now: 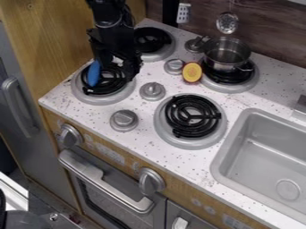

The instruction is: Moved the blue spoon to the bottom right burner

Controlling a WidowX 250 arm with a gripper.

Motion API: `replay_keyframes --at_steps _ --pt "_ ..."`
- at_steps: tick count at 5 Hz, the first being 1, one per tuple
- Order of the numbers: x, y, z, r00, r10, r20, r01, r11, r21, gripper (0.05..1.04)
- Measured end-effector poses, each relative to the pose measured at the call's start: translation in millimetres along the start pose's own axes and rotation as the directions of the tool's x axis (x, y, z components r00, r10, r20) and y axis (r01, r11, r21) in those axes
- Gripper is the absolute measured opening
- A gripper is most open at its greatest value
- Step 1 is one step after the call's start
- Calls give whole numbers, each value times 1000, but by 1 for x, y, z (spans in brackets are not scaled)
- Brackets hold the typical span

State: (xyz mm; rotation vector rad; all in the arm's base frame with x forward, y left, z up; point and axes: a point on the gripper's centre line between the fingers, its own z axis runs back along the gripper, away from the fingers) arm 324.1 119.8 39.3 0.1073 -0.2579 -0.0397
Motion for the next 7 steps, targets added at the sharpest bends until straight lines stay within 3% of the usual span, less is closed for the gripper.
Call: replay_keyframes --at_steps 1,2,4,6,7 --pt "-7 -2 -10 999 6 -34 -6 1000 -14 998" --pt "-3 17 -25 996 50 -75 -51 999 -2 997" --pt "0 71 -39 980 176 -93 -174 984 31 997" --pt "-8 88 -75 956 235 -175 -233 972 31 997" --pt "-9 85 -95 943 260 -208 -266 964 1 997"
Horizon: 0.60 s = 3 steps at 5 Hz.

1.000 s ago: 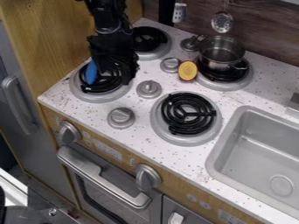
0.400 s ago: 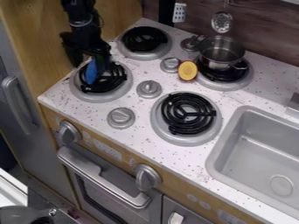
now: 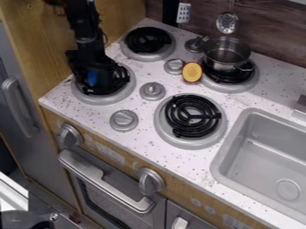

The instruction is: Moved the blue spoon to the bottom right burner

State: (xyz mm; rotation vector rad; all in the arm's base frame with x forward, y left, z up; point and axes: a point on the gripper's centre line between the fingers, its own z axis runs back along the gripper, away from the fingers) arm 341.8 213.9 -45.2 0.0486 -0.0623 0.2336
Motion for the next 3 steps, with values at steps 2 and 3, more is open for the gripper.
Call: replay_keyframes --at_steps 2,3 --pt "8 -3 -2 1000 8 21 -8 1000 13 671" --pt "1 -9 1 1000 -17 6 17 999 28 469"
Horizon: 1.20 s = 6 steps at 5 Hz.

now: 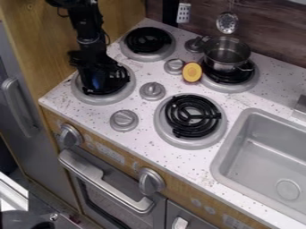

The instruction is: Moved the blue spoon to the bottom right burner

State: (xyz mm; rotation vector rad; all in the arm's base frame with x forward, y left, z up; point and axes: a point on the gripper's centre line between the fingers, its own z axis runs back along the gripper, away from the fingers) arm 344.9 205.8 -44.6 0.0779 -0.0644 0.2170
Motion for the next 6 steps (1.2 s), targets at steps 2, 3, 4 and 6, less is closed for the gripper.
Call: replay_keyframes --at_steps 2,3,4,6 --pt "-5 -50 50 989 -124 84 124 992 7 457" --pt "-19 -91 65 967 -227 113 228 974 4 457" --pt "-38 -123 56 946 -311 90 313 950 -5 457" --pt "-63 -181 30 890 -452 55 454 890 -31 457"
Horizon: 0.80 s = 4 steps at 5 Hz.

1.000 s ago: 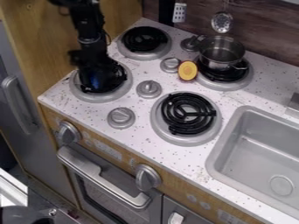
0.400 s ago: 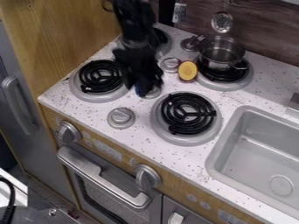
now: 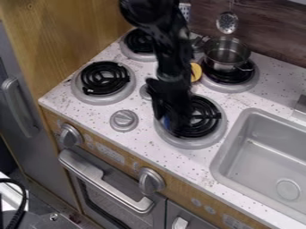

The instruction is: Moved the blue spoon to the bottom right burner

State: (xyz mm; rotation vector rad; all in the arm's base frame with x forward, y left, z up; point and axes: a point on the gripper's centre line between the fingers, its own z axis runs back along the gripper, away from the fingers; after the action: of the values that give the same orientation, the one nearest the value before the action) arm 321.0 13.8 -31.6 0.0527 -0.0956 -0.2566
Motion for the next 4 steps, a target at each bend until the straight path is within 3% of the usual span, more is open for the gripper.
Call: replay_keyframes --at_steps 2,3,4 --pt "4 -19 -18 998 -50 -33 49 999 -23 496" --pt "3 -21 -18 998 -42 -46 40 999 -29 613" --pt "-6 -27 0 998 -1 -56 -1 999 -37 898"
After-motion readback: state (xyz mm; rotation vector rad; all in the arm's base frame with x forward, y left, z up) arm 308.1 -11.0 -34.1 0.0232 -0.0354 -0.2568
